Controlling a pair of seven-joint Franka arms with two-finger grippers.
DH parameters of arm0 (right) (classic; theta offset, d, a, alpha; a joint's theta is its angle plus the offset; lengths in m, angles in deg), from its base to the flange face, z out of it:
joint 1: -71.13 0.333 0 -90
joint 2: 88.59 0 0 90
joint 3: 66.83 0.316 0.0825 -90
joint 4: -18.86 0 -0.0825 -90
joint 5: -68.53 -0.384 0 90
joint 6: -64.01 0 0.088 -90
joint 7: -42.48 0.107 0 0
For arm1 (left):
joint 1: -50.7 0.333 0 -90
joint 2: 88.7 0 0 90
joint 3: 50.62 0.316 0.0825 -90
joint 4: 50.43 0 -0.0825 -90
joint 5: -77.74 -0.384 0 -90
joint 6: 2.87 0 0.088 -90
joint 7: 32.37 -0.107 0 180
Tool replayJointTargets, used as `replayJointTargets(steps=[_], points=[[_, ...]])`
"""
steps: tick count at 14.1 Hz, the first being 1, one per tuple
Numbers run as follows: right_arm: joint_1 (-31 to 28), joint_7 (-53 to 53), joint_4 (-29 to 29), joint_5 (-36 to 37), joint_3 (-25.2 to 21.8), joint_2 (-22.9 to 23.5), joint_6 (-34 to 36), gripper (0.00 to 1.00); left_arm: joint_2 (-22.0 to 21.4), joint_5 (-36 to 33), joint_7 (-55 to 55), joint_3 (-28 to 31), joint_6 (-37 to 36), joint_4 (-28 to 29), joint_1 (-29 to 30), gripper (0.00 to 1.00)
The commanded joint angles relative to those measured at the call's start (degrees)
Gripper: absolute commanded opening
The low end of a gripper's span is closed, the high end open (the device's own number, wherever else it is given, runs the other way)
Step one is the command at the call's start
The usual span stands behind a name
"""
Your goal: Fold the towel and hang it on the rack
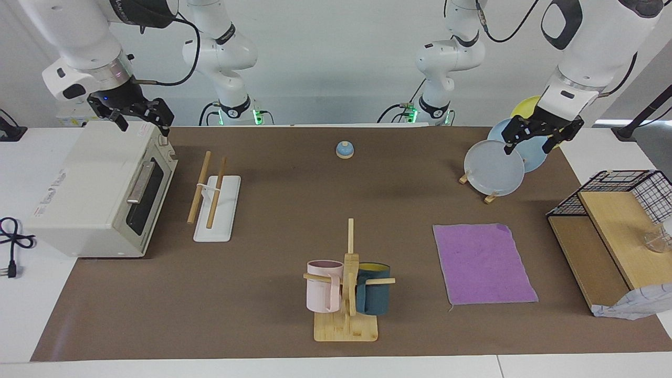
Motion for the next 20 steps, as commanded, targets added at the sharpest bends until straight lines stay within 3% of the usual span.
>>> replayJointTargets(steps=[1, 11, 15, 17, 20], points=[[-0.68, -1.24, 0.12, -0.79, 0.2, -0.43, 0.74, 1.0, -2.1, 0.68, -1.06, 0.75, -0.1, 2.09, -0.46, 1.0], [-0.68, -1.24, 0.12, -0.79, 0.2, -0.51, 0.74, 1.0, -2.81, 0.77, -0.79, 0.48, -0.02, 2.53, -0.64, 1.0], [-0.68, -1.24, 0.12, -0.79, 0.2, -0.51, 0.74, 1.0, -4.84, 0.77, -1.06, 0.74, 9.36, 11.91, 0.41, 1.0], [-0.68, -1.24, 0.12, -0.79, 0.29, -0.51, 0.74, 1.0, -1.51, 0.77, -0.62, 0.66, 15.95, 15.17, 2.34, 1.0], [-0.68, -1.24, 0.12, -0.79, 0.29, -0.51, 0.74, 1.0, 9.37, 0.86, -0.36, 0.74, 26.93, 15.63, 5.41, 1.0]])
